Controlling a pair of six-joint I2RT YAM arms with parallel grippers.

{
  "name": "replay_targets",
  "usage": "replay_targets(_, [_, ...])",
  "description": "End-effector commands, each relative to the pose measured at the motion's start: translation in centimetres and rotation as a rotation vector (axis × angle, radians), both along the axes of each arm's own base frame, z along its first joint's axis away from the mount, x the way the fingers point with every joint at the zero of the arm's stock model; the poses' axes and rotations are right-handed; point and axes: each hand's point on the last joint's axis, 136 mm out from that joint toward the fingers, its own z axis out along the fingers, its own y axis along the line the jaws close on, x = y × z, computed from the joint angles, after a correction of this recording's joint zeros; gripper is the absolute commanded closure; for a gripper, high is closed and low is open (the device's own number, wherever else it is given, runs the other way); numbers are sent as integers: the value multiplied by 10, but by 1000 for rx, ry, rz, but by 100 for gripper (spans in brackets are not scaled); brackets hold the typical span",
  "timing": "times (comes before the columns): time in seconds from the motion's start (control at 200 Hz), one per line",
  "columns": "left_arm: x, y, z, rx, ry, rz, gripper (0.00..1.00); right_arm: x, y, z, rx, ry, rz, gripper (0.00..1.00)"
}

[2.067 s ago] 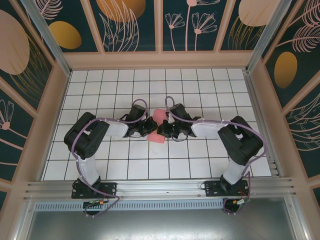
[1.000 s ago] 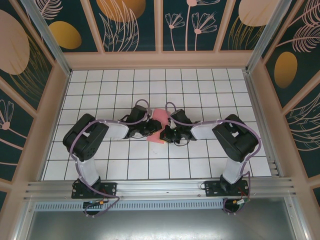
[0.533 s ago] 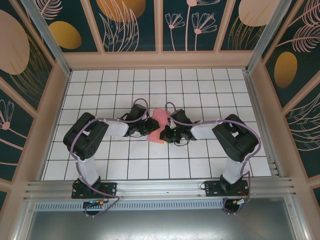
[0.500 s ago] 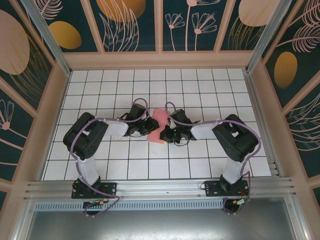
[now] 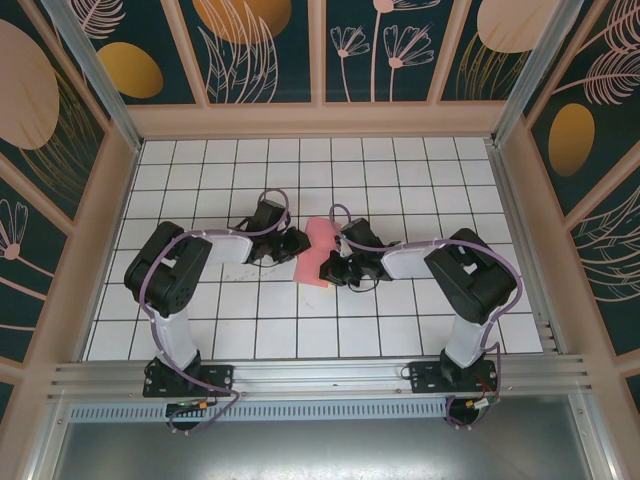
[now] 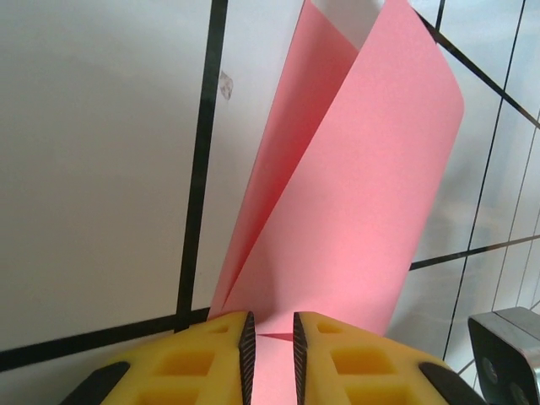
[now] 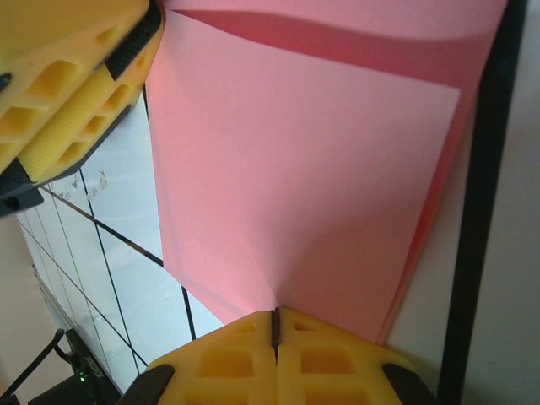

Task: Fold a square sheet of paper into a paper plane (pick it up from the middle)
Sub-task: Fold the triangle a second time at the center of the table.

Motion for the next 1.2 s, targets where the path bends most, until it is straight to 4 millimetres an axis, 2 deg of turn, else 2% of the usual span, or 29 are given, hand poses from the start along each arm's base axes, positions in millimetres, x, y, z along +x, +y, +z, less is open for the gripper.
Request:
replay_targets(0.0, [19,27,-14,128,-20,58,76,-31,-30,-41,-150,132,11,100])
replay_targets(0.085, [19,31,-14,149,-19,55,76,-30,-29,-40,-146,130,11,100])
replay_targets(0.115, [28,29,-5,150,-42,61,76,-30,-29,-41,-145,128,14,100])
replay_targets(0.29, [34,31,6,169,-66,60,76,-29,-28,-41,-144,127,14,100])
replay_targets(0.355, [33,30,16,150,-80,56,75,-28,-27,-40,-143,125,16,100])
replay_targets(0.435, [31,18,43,51,-138,33,75,-27,-26,-39,-143,121,16,100])
replay_targets(0.55, [10,1,64,-112,-172,-38,78,-26,-25,-38,-137,121,16,100])
replay_targets(0.661, [-8,-16,68,-187,-160,-122,80,-25,-24,-38,-137,119,12,100])
replay_targets(0.806, [-24,-37,58,-235,-133,-205,81,-24,-24,-38,-138,119,8,100])
replay_targets(0.876, [-26,-42,50,-243,-119,-213,80,-24,-25,-38,-138,119,8,100])
replay_targets(1.036, [-14,-29,14,-115,-79,-140,81,-22,-22,-31,-121,105,10,100])
replay_targets(1.126, [-10,-18,-9,-23,-41,-97,83,-18,-16,-20,-89,85,15,100])
replay_targets(1.196, [-11,-11,-19,19,-25,-79,83,-15,-11,-11,-67,69,20,100])
